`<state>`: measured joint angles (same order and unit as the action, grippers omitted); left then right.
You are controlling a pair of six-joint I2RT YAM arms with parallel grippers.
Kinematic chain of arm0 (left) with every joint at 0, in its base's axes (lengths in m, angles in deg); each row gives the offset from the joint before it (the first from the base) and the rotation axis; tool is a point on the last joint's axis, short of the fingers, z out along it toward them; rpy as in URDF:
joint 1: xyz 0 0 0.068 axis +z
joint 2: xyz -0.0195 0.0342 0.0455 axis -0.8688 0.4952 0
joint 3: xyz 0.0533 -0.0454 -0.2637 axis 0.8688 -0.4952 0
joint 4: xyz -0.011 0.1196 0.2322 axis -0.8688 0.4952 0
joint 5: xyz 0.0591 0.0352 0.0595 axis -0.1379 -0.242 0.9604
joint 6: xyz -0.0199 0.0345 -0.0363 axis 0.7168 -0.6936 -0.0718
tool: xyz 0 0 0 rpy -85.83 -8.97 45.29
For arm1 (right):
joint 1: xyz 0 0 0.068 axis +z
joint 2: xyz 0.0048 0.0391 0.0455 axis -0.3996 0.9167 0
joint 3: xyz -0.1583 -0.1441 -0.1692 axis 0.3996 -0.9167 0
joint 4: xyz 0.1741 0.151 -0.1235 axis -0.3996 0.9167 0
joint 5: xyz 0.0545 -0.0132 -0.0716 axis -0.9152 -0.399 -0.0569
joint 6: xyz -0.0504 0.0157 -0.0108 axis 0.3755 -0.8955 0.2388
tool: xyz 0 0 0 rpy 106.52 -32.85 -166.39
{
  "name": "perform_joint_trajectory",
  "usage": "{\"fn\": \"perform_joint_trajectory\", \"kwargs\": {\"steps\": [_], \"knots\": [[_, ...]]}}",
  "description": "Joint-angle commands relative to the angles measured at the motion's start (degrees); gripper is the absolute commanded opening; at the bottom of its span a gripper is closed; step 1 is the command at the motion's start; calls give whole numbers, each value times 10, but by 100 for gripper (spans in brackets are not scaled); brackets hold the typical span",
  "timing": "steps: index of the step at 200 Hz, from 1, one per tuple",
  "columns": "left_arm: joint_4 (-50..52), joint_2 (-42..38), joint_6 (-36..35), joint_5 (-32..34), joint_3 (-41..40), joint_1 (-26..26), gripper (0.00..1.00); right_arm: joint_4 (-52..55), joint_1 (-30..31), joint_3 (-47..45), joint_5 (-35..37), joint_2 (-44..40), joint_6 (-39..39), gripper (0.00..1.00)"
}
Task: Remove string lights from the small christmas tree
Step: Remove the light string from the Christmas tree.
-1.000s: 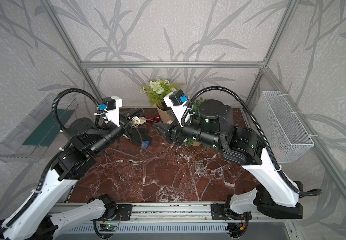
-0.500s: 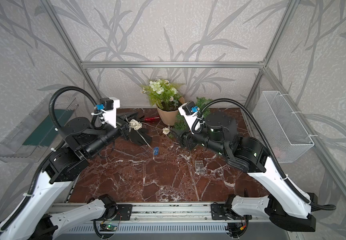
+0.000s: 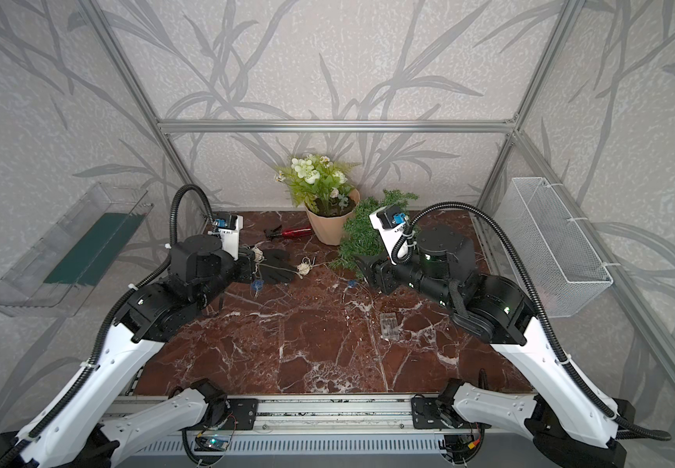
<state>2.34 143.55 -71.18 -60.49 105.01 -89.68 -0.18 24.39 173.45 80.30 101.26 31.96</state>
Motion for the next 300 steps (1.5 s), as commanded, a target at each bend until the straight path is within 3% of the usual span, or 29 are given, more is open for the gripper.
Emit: {"fn": "perform_joint_trajectory", "kwargs": {"steps": [1,46,89,138,229,263,300], "knots": [[3,16,17,10,-9,36,0,-17,-9,-17,-21,-1,-9,71],[-10,113,-12,-3,76,129,0,-2,-25,-9,-28,11,2,71],[-50,187,-12,-53,166,173,0,13,-81,10,-61,19,6,71],[-59,293,-25,-49,257,199,0,31,-138,30,-98,29,9,71],[-68,415,-37,-50,416,237,0,42,-199,42,-136,46,11,71],[-83,458,-18,-85,478,237,0,34,-212,68,-147,62,26,71],[-70,519,-10,-110,559,230,0,12,-257,103,-203,98,28,71]]}}
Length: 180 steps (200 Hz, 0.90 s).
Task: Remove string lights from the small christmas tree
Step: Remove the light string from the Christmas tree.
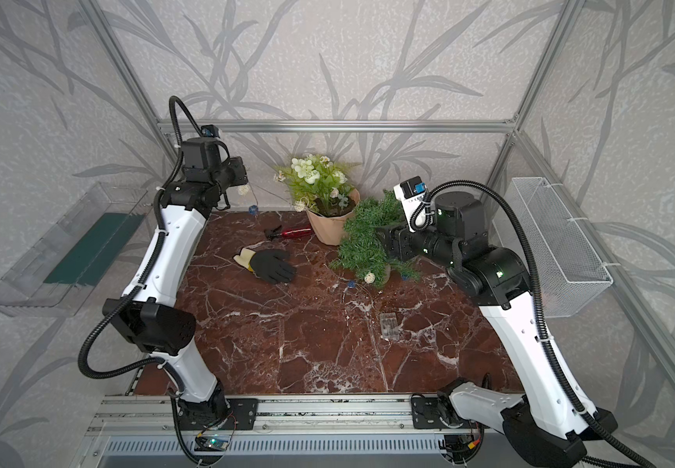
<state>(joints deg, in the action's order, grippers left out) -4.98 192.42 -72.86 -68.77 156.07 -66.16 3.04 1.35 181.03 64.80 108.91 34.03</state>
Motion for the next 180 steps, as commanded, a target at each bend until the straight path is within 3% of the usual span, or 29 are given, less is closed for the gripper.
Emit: {"fn": "perform_joint_trajectory", "kwargs": {"steps": [1,85,111,143,180], "knots": [[3,32,7,-29,50,-5,0,-22,-28,28,-50,23,7,71],[31,123,-57,-88,255,-109,0,-104,-124,140,-205,182,23,72],[-10,128,-62,-113,280,-129,0,-143,-158,185,-283,242,0,72],[-109,154,-36,-152,280,-141,0,-146,-167,277,-359,339,-6,72],[-213,220,69,-214,309,-149,0,-146,-166,394,-440,441,-26,72]]}}
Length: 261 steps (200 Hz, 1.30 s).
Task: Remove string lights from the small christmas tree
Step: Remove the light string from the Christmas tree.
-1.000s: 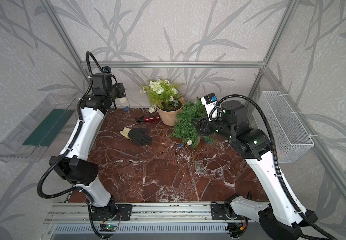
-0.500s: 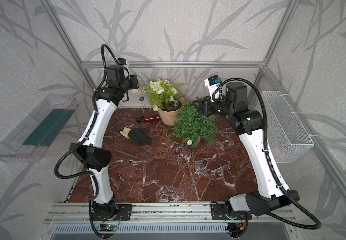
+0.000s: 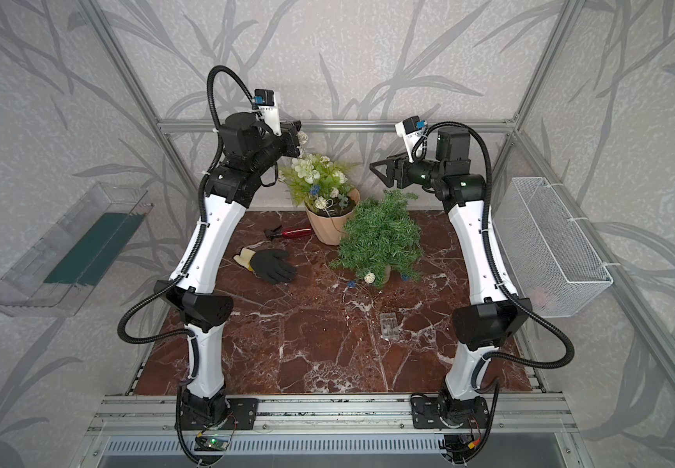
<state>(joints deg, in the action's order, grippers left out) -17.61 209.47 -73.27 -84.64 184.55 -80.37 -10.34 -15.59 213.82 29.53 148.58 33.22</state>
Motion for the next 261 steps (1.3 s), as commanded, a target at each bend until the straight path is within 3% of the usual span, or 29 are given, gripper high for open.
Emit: {"fn": "perform_joint_trajectory", "kwargs": {"steps": [1,55,109,139,171,183,217,261], "knots": [[-88,51,76,-56,26,-7,0,-12,4,69,-89,47,-18,72],[-164,91,132,-68,43,-48,0,56,35,256,-121,167,-3,73],[-206,99,185,-80,42,-63,0,105,81,273,-48,196,38,72],[-212,97,204,-94,41,-64,0,109,86,257,-3,195,42,69],[-223,82,218,-100,15,-64,0,88,86,249,40,195,26,47],[-218,72,209,-95,2,-64,0,90,86,249,37,192,29,44],[-195,54,176,-80,-9,-63,0,107,95,210,12,143,64,47],[-166,49,167,-82,-8,-63,0,49,105,42,99,20,101,63]]}}
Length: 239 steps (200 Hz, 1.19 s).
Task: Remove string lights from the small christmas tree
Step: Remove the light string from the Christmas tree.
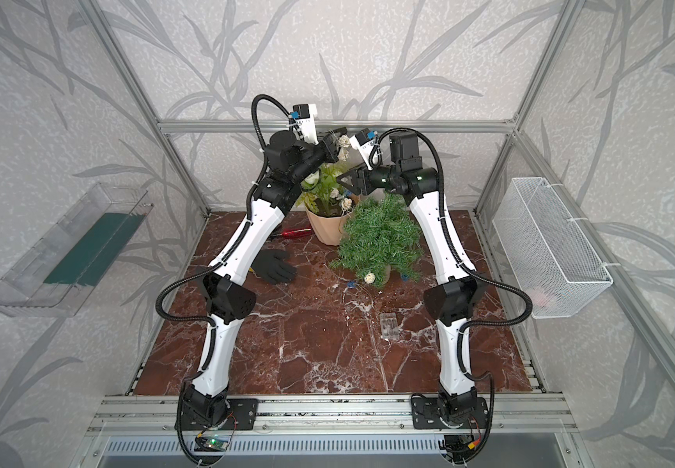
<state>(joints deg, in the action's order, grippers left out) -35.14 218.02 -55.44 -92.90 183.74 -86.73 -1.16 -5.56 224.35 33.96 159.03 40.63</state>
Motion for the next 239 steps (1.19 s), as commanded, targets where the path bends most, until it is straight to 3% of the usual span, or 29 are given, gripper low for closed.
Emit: {"fn": "perform_joint_trajectory", "kwargs": {"steps": [1,20,37,106,123,145,162,181,207,219,239], "knots": [[9,-37,-11,1,0,0,0,-44,4,-67,57,-87,28,63],[10,-37,-4,-7,0,0,0,-68,0,-106,93,-106,33,67],[10,-37,5,-12,0,-1,0,-64,-5,-86,92,-89,22,70],[-39,-47,67,-25,-42,-14,0,-59,2,137,53,77,-69,68],[-51,-42,80,-29,-41,-16,0,-50,8,191,54,112,-76,56],[-53,-41,88,-32,-41,-16,0,-49,9,217,69,132,-90,27],[-43,-44,79,-29,-42,-16,0,-52,6,211,78,127,-90,13],[-34,-46,70,-27,-44,-16,0,-64,2,191,81,115,-92,3],[-25,-49,67,-22,-50,-16,0,-88,-8,157,82,93,-110,1],[-18,-54,64,-16,-56,-15,16,-99,-16,147,77,86,-121,2],[6,-70,52,5,-71,-14,61,-104,-34,150,82,81,-129,1]]}}
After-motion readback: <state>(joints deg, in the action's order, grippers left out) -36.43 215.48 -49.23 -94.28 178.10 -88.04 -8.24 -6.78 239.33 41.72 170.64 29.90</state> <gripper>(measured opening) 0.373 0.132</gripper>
